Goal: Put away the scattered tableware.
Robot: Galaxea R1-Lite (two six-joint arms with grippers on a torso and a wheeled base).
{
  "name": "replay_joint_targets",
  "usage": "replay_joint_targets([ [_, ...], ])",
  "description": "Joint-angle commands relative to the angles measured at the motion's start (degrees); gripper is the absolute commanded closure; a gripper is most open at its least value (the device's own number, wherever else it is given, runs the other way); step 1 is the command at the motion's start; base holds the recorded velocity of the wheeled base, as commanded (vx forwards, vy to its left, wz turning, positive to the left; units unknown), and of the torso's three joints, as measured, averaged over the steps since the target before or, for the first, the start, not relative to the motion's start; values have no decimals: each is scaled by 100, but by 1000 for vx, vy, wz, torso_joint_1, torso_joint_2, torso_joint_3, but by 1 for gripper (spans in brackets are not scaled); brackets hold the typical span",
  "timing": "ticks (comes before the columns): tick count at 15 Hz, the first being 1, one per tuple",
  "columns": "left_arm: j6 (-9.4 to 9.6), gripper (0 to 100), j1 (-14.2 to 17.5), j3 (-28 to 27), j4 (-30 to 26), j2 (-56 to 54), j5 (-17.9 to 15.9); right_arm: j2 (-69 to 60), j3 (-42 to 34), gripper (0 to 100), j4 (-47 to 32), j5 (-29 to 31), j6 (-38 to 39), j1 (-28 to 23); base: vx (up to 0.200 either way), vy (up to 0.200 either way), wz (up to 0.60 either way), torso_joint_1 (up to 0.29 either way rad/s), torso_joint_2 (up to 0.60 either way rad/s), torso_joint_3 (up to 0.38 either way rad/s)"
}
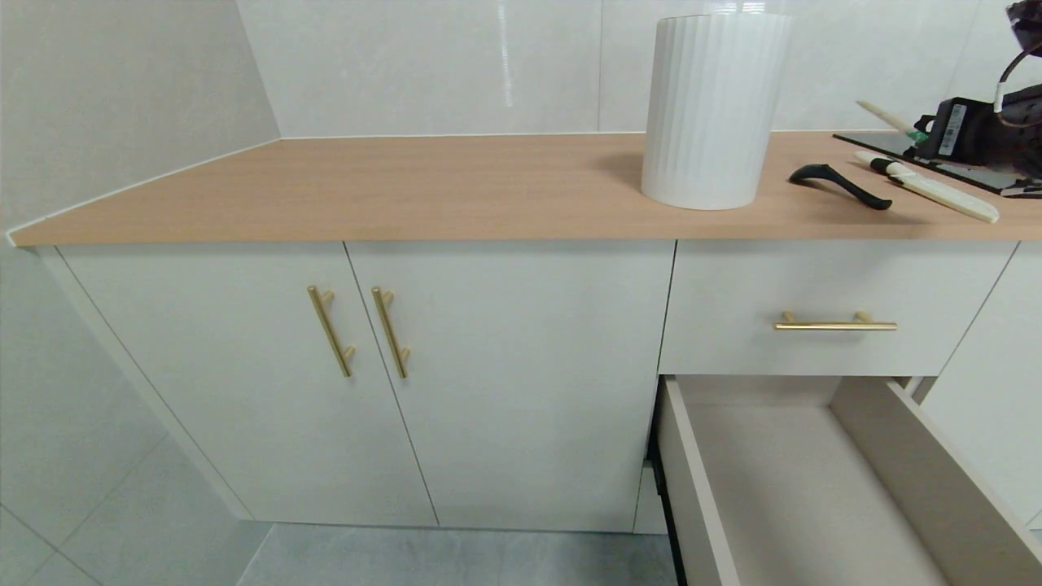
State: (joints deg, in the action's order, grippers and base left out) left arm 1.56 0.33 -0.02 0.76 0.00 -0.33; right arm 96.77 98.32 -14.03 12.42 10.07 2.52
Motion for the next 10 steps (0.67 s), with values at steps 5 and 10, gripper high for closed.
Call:
replay_joint_targets([
  [5, 2, 0, 2, 2, 4, 0, -2, -2654, -1939, 100, -38, -1260, 4, 3, 0, 0, 0, 0, 0, 0],
  [10, 2, 0, 2, 2, 4, 0, -2, -4289, -3811, 100, -47, -2842, -23, 3, 0, 0, 0, 0, 0, 0],
])
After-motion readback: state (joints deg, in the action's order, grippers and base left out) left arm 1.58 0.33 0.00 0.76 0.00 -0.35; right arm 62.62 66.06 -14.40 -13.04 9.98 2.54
